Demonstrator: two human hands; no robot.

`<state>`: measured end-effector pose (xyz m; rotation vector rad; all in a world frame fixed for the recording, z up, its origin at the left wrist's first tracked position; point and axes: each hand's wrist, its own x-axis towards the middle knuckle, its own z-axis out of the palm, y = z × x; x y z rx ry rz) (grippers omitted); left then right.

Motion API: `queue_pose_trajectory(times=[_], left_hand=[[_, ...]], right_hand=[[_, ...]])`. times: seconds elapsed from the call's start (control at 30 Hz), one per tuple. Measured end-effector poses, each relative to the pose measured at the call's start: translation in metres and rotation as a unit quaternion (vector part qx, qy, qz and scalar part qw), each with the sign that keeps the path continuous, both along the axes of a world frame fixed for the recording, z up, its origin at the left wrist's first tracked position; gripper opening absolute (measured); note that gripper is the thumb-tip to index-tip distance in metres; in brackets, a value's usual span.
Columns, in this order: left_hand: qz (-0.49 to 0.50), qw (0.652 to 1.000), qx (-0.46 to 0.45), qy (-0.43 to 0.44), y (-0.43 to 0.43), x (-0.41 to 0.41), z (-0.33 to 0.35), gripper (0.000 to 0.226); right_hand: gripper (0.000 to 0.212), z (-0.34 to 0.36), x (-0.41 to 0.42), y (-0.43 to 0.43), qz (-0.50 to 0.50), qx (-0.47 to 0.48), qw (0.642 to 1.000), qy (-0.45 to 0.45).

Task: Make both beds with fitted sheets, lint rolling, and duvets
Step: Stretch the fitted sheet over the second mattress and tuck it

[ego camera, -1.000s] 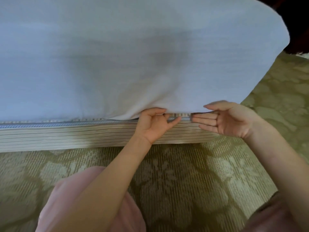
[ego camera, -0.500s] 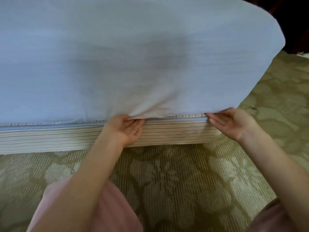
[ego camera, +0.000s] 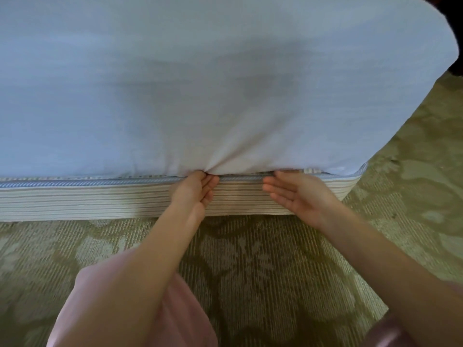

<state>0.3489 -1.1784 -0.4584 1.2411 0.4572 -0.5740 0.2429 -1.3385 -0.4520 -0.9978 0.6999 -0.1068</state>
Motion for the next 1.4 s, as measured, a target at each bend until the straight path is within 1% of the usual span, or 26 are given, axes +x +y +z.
queue_pose_trajectory(times=[0.1,0.2,0.33,0.4,0.57,0.73,0.83,0.9,1.0,1.07,1.13,1.2,1.27,1.33,1.4], left_hand=[[-0.031,0.999,0.008,-0.005,0.003,-0.003,0.005,0.024],[-0.059,0.998,0.015,-0.001,0.006,-0.004,0.009,0.025],[-0.130,0.991,-0.002,0.037,0.006,-0.009,0.012,0.022],[-0.143,0.988,-0.018,0.059,0.004,-0.011,0.011,0.020],[-0.140,0.987,-0.029,0.070,0.003,-0.011,0.009,0.022],[-0.127,0.984,-0.069,0.104,0.008,-0.012,0.015,0.019],[-0.121,0.979,-0.106,0.122,0.014,-0.013,0.024,0.025],[-0.091,0.980,-0.133,0.114,0.018,-0.009,0.029,0.029],[-0.019,0.972,-0.209,0.106,0.025,0.001,0.031,0.032],[0.001,0.961,-0.258,0.105,0.024,0.002,0.028,0.030],[0.010,0.952,-0.288,0.099,0.018,0.000,0.021,0.024],[0.014,0.946,-0.310,0.092,0.010,-0.002,0.016,0.022],[0.010,0.946,-0.314,0.078,0.005,-0.003,0.013,0.024],[0.008,0.948,-0.312,0.068,0.003,-0.003,0.010,0.025],[0.011,0.949,-0.310,0.062,0.001,-0.002,0.009,0.025]], right_hand=[[0.007,-0.006,0.014,0.011,-0.014,-0.009,0.999,-0.027],[0.008,-0.005,0.019,0.009,-0.009,-0.044,0.999,-0.019],[0.012,-0.006,0.020,0.013,-0.013,-0.089,0.996,-0.009],[0.012,-0.008,0.021,0.017,-0.030,-0.111,0.993,-0.005],[0.007,-0.015,0.023,0.018,-0.071,-0.189,0.979,0.028],[0.020,-0.023,0.028,0.031,-0.139,-0.295,0.944,0.050],[0.024,-0.026,0.033,0.034,-0.163,-0.314,0.933,0.065],[0.024,-0.025,0.034,0.034,-0.164,-0.316,0.932,0.066],[0.023,-0.025,0.033,0.035,-0.164,-0.301,0.937,0.063],[0.016,-0.022,0.033,0.032,-0.150,-0.270,0.949,0.062],[0.008,-0.015,0.032,0.025,-0.115,-0.204,0.970,0.060],[0.009,-0.004,0.028,0.016,-0.061,-0.138,0.987,0.051],[0.013,0.005,0.019,0.008,-0.029,-0.071,0.996,0.046],[0.016,0.008,0.011,-0.001,-0.052,-0.007,0.998,0.045],[0.020,0.008,0.003,-0.014,-0.135,0.039,0.989,0.041]])
